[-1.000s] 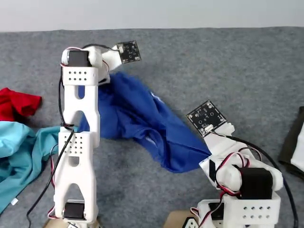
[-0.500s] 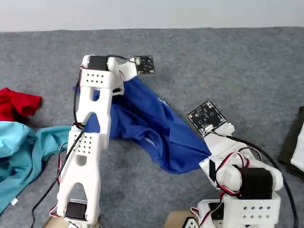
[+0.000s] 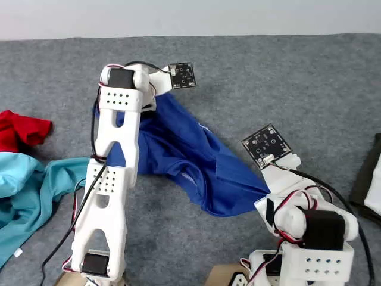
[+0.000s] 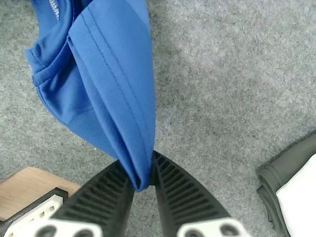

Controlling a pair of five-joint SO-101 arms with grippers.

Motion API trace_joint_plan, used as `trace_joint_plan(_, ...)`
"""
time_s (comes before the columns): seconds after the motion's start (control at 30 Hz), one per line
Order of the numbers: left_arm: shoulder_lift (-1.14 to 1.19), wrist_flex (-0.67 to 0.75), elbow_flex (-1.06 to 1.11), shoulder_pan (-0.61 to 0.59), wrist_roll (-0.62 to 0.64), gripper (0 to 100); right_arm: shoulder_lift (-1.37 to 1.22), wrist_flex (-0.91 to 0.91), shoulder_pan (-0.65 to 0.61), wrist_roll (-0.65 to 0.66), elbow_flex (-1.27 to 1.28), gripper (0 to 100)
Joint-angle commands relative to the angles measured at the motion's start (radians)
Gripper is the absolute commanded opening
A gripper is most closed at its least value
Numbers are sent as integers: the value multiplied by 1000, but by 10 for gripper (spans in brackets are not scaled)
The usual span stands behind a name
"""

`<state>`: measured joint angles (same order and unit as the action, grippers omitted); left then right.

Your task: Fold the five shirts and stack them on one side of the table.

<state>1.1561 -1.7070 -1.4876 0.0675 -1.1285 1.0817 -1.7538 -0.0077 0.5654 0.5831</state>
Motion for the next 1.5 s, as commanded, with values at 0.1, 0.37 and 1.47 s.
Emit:
trace_joint_plan(0.1,-2,-25,-47,32,-20,191,-84,-41,7,-9,-110,10)
trace_joint_plan(0.37,64,-3,-48,87,-17,182,-101,-41,7,-8,-144,10)
trace_joint_plan(1.47,-330,-48,-48,-9,158,2,-102,-41,12,-11,-292,10)
